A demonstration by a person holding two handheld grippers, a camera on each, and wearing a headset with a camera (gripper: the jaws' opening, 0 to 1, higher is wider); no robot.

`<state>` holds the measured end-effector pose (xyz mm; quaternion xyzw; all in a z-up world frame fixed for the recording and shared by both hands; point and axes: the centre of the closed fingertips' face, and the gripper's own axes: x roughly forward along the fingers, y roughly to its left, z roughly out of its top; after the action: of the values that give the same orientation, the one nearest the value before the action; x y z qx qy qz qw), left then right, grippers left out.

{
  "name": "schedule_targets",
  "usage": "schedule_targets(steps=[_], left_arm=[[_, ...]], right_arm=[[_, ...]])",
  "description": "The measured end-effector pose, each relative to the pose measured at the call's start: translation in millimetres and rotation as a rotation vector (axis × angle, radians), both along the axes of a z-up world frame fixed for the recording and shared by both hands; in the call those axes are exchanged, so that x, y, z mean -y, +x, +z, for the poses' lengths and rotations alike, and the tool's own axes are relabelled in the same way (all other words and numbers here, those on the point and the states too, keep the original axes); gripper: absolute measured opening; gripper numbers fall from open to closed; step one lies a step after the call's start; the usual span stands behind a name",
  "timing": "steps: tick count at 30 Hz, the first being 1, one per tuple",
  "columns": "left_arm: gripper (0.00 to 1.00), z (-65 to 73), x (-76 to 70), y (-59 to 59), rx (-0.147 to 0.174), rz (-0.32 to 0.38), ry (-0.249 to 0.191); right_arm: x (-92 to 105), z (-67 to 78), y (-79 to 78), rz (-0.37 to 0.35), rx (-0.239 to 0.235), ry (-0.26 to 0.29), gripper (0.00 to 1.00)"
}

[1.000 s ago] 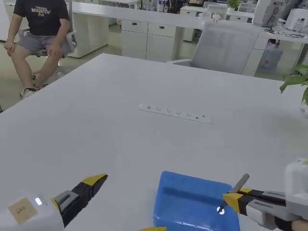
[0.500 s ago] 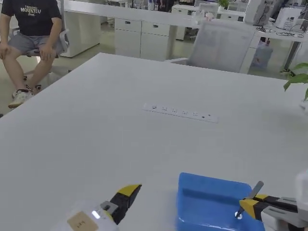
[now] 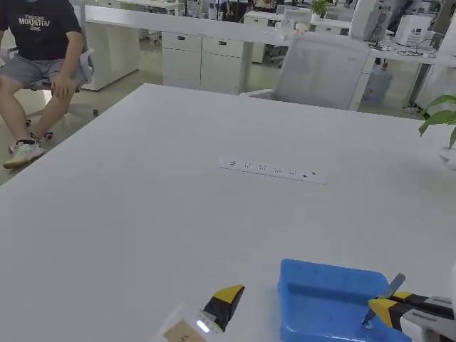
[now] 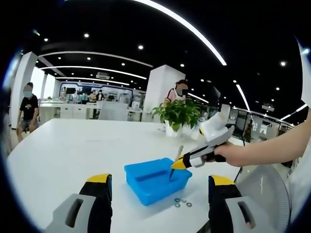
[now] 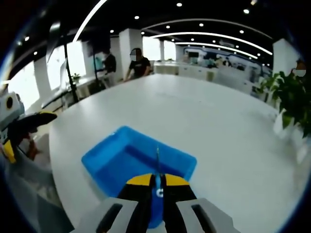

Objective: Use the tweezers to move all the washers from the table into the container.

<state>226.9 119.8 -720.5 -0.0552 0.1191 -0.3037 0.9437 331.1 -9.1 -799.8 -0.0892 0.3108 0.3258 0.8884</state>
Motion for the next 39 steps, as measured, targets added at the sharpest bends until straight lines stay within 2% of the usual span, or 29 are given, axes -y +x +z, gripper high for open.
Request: schedule_targets(steps=[4, 7, 11, 15, 18, 21, 25, 28, 30, 34, 35, 39], left_arm=[[0.82, -2.1, -2.5, 0.4, -0.015, 0.012, -0.008], [0.82, -3.8, -2.2, 0.2, -0.018, 0.015, 0.004], [0.81, -6.3, 3.4, -2.1, -0.023, -0.01, 0.025], [0.81, -11.8, 4.9, -2.8, -0.038, -0.019, 0.054], [0.8, -11.4, 5.9, -3.4, -0.038, -0.025, 0.048], [0.8, -11.1, 6.4, -3.2, -0.036, -0.022, 0.056], [0.79, -11.0, 3.5, -1.0, -0.039, 0.0, 0.058], [0.79, -15.9, 1.2, 0.4, -0.065, 0.016, 0.074], [0.78, -17.0, 1.9, -0.1, -0.07, 0.014, 0.082], [0.79, -18.6, 2.3, 1.2, -0.079, 0.024, 0.092], [0.79, -21.7, -0.2, 2.0, -0.091, 0.033, 0.099], [0.79, -24.8, -5.5, 3.9, -0.098, 0.052, 0.107]], right_arm=[[2.6, 13.1, -1.4, -0.003, 0.029, 0.021, 0.03], [4.4, 22.3, -3.9, -0.008, 0.044, 0.044, 0.03], [4.8, 39.2, -17.0, 0.011, 0.058, 0.073, 0.02], [7.2, 52.2, -34.9, 0.032, 0.036, 0.108, 0.02], [4.8, 57.1, -51.0, 0.055, 0.015, 0.136, 0.02], [2.4, 49.6, -65.9, 0.096, -0.027, 0.129, 0.02], [-2.7, 30.7, -83.8, 0.147, -0.104, 0.128, 0.02], [-8.5, 18.8, -93.9, 0.188, -0.143, 0.128, 0.02], [-12.3, 10.7, -98.8, 0.211, -0.177, 0.136, 0.02], [-14.0, 0.0, -100.5, 0.247, -0.198, 0.126, 0.02], [-13.3, -3.7, -100.0, 0.255, -0.208, 0.124, 0.03], [-13.6, -10.2, -100.0, 0.282, -0.232, 0.129, 0.03]])
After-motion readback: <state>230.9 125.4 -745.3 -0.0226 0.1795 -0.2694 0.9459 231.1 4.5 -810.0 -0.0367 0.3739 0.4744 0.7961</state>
